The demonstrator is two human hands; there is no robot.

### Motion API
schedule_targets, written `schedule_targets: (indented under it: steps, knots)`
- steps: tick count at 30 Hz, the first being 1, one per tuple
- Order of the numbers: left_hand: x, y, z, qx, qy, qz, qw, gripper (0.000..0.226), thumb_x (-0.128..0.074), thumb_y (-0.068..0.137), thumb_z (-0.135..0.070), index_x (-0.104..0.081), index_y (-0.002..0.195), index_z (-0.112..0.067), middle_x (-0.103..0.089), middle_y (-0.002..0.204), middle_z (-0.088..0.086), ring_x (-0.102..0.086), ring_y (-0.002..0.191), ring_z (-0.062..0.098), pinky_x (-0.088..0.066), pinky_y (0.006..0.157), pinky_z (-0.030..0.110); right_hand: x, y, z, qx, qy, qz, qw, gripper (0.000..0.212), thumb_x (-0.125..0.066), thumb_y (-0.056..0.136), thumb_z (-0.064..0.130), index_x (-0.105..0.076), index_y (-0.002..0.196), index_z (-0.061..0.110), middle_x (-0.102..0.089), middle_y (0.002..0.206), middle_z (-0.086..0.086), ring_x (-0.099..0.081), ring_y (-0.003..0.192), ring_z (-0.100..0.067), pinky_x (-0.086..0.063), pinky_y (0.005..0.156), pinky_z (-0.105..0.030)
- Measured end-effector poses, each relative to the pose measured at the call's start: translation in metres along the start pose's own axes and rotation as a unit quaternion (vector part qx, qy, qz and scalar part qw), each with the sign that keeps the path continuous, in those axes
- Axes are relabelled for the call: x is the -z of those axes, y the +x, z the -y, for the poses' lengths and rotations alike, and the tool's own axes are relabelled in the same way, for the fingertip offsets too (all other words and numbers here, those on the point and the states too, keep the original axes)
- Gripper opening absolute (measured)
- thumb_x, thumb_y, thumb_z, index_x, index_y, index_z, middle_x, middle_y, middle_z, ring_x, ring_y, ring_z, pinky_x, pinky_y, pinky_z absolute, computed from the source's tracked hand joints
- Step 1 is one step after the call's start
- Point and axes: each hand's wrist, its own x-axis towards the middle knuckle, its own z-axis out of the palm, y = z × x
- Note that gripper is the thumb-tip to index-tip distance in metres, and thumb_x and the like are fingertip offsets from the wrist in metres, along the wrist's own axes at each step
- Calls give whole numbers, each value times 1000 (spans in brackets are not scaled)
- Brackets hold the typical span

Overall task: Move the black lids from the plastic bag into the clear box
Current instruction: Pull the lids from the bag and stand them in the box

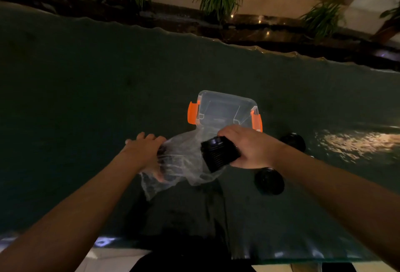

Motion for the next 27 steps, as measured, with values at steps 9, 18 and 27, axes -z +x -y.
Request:
schedule_targets:
  steps: [9, 18, 27]
  knots:
    - [55, 0, -28, -36, -127, -104, 986, 151, -60, 33, -102, -10, 159, -35, -25, 165, 0, -27, 149, 28, -34, 113, 55, 66, 25, -54, -23, -40, -35, 998, 73, -82, 75, 28, -39, 134, 33, -56, 132, 2, -52, 121, -17, -48, 100, -39]
    - [66, 36, -65, -61, -130, -230, 963, 106, -48, 68, -94, -34, 149, -28, -41, 151, 1, -39, 138, 26, -46, 103, 54, 50, 96, -108, 71, -126, 77, 987, 65, -80, 80, 19, -46, 134, 27, -56, 129, 0, -50, 121, -19, -51, 96, -42]
    - [62, 65, -68, -33, -191, -232, 953, 83, -70, 83, -56, -30, 150, -26, -40, 150, 3, -41, 136, 28, -47, 103, 50, 1, 134, -121, 115, -182, 118, 969, 70, -76, 85, 22, -43, 143, 39, -37, 141, 1, -48, 125, -20, -49, 101, -40]
